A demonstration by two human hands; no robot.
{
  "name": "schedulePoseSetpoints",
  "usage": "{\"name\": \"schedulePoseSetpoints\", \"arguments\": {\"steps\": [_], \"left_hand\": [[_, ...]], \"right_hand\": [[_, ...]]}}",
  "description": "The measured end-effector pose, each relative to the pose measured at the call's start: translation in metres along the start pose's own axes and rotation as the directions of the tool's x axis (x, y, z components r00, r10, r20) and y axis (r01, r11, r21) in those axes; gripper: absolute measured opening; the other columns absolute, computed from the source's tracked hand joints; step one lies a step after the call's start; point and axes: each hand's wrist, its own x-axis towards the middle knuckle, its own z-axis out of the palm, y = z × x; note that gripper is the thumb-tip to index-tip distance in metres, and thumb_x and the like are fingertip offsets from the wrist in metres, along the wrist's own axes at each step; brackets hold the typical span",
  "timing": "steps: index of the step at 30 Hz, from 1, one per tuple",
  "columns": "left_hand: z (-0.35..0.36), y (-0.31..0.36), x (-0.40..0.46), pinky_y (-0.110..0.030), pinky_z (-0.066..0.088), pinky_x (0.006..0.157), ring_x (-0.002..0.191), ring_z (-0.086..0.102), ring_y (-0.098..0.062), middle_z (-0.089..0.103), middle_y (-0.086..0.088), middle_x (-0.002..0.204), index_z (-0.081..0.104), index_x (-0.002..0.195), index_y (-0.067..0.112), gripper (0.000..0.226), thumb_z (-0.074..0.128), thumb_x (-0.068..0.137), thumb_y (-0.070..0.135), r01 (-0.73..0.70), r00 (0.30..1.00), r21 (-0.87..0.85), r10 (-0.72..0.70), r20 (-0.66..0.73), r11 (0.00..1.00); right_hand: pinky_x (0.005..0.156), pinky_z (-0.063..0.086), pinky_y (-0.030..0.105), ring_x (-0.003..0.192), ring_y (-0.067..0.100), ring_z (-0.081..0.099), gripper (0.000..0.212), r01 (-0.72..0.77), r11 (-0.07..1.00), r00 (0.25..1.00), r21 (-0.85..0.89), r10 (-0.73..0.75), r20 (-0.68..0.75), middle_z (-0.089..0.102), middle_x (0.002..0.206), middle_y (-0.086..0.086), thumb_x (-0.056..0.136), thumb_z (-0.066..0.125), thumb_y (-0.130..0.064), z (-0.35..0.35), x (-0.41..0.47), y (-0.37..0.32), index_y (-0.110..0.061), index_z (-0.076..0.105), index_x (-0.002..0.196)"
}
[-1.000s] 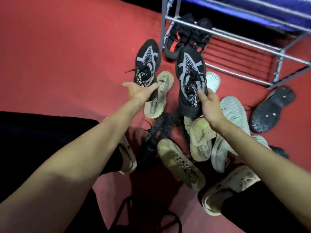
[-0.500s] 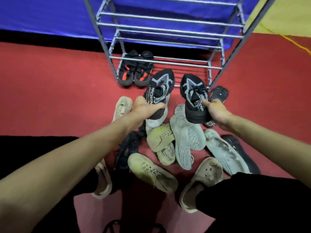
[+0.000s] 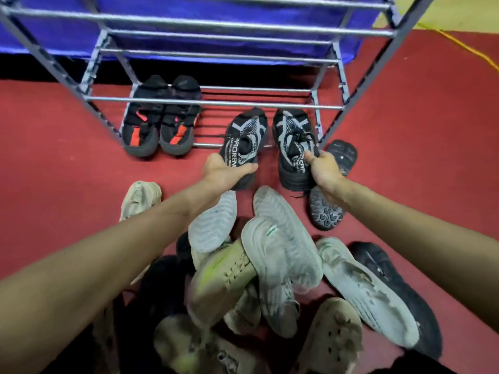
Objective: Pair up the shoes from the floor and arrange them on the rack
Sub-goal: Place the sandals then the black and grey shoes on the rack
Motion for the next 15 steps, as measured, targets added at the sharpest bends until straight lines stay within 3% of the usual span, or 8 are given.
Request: {"name": "schedulePoseSetpoints", "arguments": {"steps": [3,5,8,11,15], "left_hand": [[0.018,-0.004,0.044,-0.033,0.056,0.09,0.094,0.07,-0.018,0.075,-0.006,0.104,0.073,0.093,0.014,0.029,0.081,0.069,0.03,-0.013,1.0,-0.089,0.011,-0.018,0.996],[0.031,-0.007,0.072,-0.03,0.055,0.087,0.093,0.068,-0.019,0.074,-0.008,0.106,0.069,0.09,0.016,0.023,0.077,0.074,0.03,-0.024,0.998,-0.104,0.017,-0.062,0.994],[0.049,-0.007,0.11,-0.029,0.053,0.089,0.095,0.063,-0.017,0.069,-0.014,0.115,0.063,0.108,0.004,0.034,0.072,0.081,0.023,-0.054,0.997,-0.171,0.043,-0.071,0.984],[0.063,-0.007,0.136,-0.04,0.048,0.102,0.116,0.06,-0.026,0.062,-0.015,0.124,0.055,0.121,0.001,0.052,0.071,0.081,0.03,-0.079,0.996,-0.126,0.072,-0.057,0.989],[0.08,-0.004,0.158,-0.039,0.044,0.105,0.122,0.053,-0.028,0.055,-0.017,0.13,0.045,0.124,-0.001,0.06,0.07,0.082,0.033,-0.098,0.993,-0.103,0.09,-0.077,0.99]], "right_hand": [[0.092,0.053,0.034,0.108,0.029,0.06,0.032,0.003,0.996,0.998,0.092,0.003,-0.063,0.066,0.11,0.016,0.099,0.04,-0.011,0.015,0.044,0.006,0.005,0.056,0.122],[0.092,0.05,0.033,0.106,0.028,0.059,0.033,0.022,0.995,0.993,0.097,-0.011,-0.117,0.064,0.115,0.018,0.098,0.039,-0.012,0.025,0.071,0.009,0.007,0.056,0.12],[0.082,0.043,0.028,0.098,0.02,0.052,0.029,0.06,0.994,0.986,0.096,-0.044,-0.162,0.057,0.105,0.01,0.099,0.036,-0.014,0.034,0.107,0.01,0.001,0.055,0.115],[0.086,0.041,0.031,0.098,0.02,0.048,0.022,0.078,0.994,0.979,0.072,-0.063,-0.192,0.052,0.105,0.01,0.099,0.035,-0.013,0.037,0.139,0.011,-0.004,0.052,0.11],[0.087,0.046,0.034,0.093,0.018,0.051,0.032,0.102,0.995,0.964,0.02,-0.094,-0.251,0.055,0.1,0.006,0.101,0.037,-0.015,0.037,0.172,0.013,0.001,0.057,0.12]]}}
